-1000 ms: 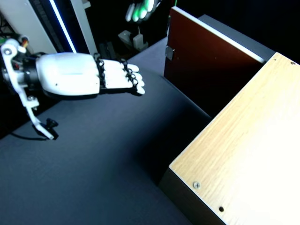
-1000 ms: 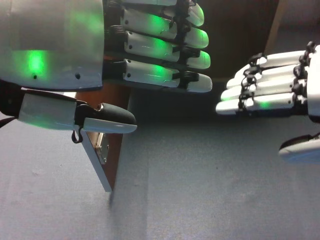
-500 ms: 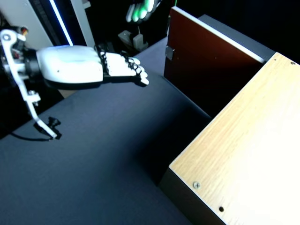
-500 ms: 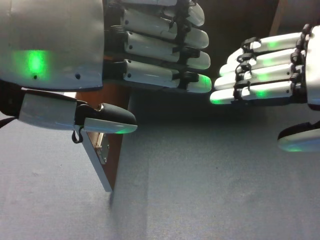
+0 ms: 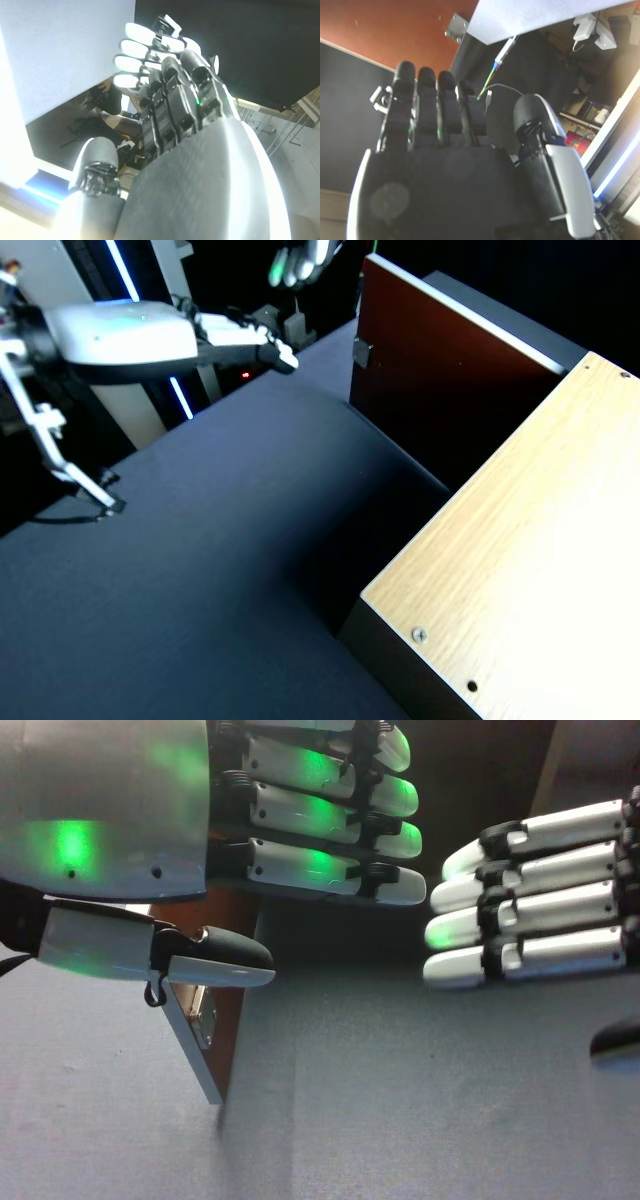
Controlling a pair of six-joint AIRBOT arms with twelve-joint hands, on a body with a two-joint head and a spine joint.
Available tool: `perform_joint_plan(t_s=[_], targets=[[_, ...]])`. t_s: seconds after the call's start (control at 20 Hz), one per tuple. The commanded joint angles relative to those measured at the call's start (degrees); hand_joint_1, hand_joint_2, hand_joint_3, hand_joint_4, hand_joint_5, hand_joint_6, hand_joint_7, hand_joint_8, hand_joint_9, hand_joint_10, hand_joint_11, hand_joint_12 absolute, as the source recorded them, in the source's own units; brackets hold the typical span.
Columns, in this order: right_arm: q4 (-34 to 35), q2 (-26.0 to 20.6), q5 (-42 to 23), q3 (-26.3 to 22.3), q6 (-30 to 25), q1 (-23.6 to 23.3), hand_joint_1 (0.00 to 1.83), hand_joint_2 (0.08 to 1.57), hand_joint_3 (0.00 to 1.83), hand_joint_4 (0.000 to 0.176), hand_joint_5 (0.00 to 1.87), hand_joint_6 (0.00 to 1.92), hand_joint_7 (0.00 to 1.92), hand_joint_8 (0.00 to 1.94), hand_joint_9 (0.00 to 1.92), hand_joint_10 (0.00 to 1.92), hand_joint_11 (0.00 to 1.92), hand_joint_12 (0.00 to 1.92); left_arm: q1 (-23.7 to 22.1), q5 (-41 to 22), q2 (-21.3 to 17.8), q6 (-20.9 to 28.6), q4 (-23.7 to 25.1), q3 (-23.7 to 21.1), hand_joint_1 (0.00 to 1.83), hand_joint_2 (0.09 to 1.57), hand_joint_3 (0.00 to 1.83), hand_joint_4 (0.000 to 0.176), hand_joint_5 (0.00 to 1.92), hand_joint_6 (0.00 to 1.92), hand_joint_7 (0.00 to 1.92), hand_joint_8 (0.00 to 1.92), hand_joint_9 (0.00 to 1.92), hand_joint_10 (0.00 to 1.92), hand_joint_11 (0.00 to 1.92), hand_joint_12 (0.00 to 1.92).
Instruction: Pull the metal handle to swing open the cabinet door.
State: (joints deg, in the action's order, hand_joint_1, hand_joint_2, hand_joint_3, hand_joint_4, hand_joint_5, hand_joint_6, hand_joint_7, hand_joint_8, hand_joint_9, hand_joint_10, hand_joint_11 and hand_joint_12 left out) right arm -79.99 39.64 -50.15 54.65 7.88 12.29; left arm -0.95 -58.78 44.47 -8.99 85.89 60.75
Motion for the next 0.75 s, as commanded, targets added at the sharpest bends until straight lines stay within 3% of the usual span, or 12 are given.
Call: perform_joint_plan(t_s=[0.0, 0.3, 0.55, 0.6, 0.7], targets=[[4.28, -0.49, -3.31, -0.73, 0.53, -0.74, 0.00, 1.57, 0.00, 0.000, 0.11, 0.00, 0.15, 0.00, 0.16, 0.00, 0.00, 0.52, -0.64, -1.43, -0.41, -0.46, -5.67, 0.07, 0.10, 1.47, 0.00, 0.000, 0.35, 0.00, 0.39, 0.00, 0.35, 0.00, 0.00, 0.75], [4.28, -1.53, -3.23, -2.19, 0.76, -0.75, 0.00, 1.57, 0.00, 0.000, 0.10, 0.00, 0.14, 0.00, 0.16, 0.00, 0.00, 0.50, -0.64, -1.43, -0.41, -0.46, -5.67, 0.07, 0.12, 1.47, 0.00, 0.000, 0.35, 0.00, 0.39, 0.00, 0.36, 0.00, 0.00, 0.75], [4.89, -1.85, -3.61, -2.15, 0.73, -4.30, 0.00, 1.57, 0.00, 0.000, 0.10, 0.00, 0.14, 0.00, 0.15, 0.00, 0.00, 0.49, -0.63, -1.43, -0.41, -0.46, -5.64, 0.07, 0.11, 1.47, 0.00, 0.000, 0.35, 0.00, 0.39, 0.00, 0.35, 0.00, 0.00, 0.75], [1.20, -1.87, -4.24, -1.66, -2.63, -6.70, 0.00, 1.57, 0.00, 0.000, 0.10, 0.00, 0.14, 0.00, 0.15, 0.00, 0.00, 0.49, -0.68, -1.42, -0.35, -0.50, -5.71, 0.09, 0.11, 1.47, 0.00, 0.000, 0.35, 0.00, 0.39, 0.00, 0.36, 0.00, 0.00, 0.75], [-0.33, -1.87, -6.27, -0.74, -4.39, -7.03, 0.00, 1.57, 0.01, 0.000, 0.10, 0.00, 0.14, 0.00, 0.15, 0.00, 0.00, 0.49, -0.62, -1.43, -0.37, -0.48, -5.72, 0.07, 0.10, 1.47, 0.00, 0.000, 0.35, 0.00, 0.39, 0.00, 0.35, 0.00, 0.00, 0.74]])
